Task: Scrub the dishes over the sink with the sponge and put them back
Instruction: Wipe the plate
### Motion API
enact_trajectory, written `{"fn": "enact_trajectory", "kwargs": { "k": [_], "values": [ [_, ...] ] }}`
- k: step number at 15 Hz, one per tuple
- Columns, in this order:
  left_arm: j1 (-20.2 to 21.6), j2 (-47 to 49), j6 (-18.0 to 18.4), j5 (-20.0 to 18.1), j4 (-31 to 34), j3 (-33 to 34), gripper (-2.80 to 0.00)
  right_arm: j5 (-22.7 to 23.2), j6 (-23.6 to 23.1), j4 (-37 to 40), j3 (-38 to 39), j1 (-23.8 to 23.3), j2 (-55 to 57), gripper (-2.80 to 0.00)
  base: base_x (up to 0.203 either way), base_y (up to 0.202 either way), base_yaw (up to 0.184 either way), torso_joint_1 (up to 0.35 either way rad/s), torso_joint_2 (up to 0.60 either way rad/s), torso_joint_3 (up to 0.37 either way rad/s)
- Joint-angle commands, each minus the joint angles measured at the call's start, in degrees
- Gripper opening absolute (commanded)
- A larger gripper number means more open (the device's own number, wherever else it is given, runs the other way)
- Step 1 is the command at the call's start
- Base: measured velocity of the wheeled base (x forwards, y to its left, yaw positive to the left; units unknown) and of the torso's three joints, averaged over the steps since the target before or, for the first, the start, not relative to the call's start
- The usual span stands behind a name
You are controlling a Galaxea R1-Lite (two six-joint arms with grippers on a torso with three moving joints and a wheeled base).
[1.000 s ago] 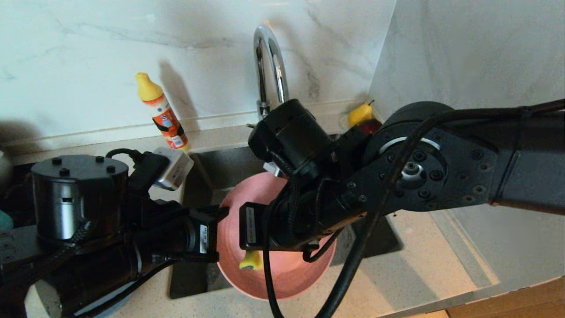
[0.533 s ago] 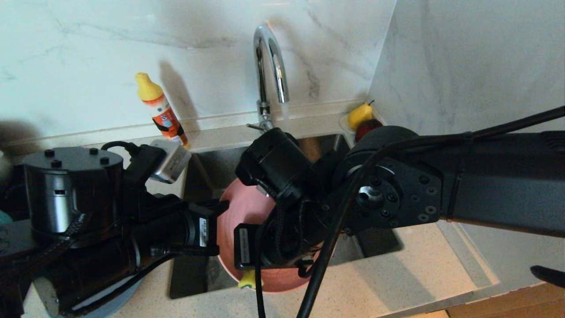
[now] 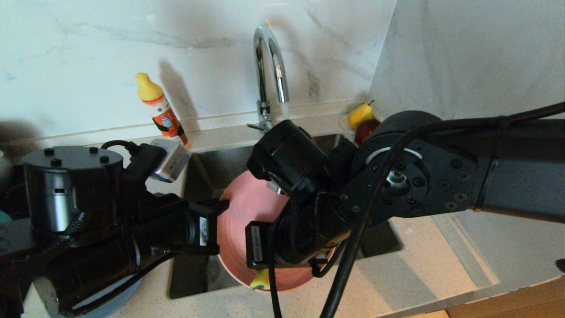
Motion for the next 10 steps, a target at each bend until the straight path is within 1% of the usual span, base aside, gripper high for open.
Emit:
{"fn": "enact_trajectory", "kwargs": {
  "k": [1, 6, 10],
  "values": [
    [-0.01, -0.11, -0.08, 0.24, 0.09, -0.45, -2.8, 0.0, 0.25, 0.92, 0.08, -1.37, -1.01, -2.8, 0.0, 0.0, 0.0, 0.0, 0.0, 0.0],
    [-0.01, -0.73, -0.16, 0.34, 0.46, -1.07, -2.8, -0.52, 0.5, 1.54, 0.25, -4.43, -0.31, -2.8, 0.0, 0.0, 0.0, 0.0, 0.0, 0.0],
    [-0.01, -0.55, -0.16, 0.16, 0.37, -0.81, -2.8, -0.52, 0.43, 1.63, 0.25, -7.32, -2.37, -2.8, 0.0, 0.0, 0.0, 0.0, 0.0, 0.0]
  ]
}}
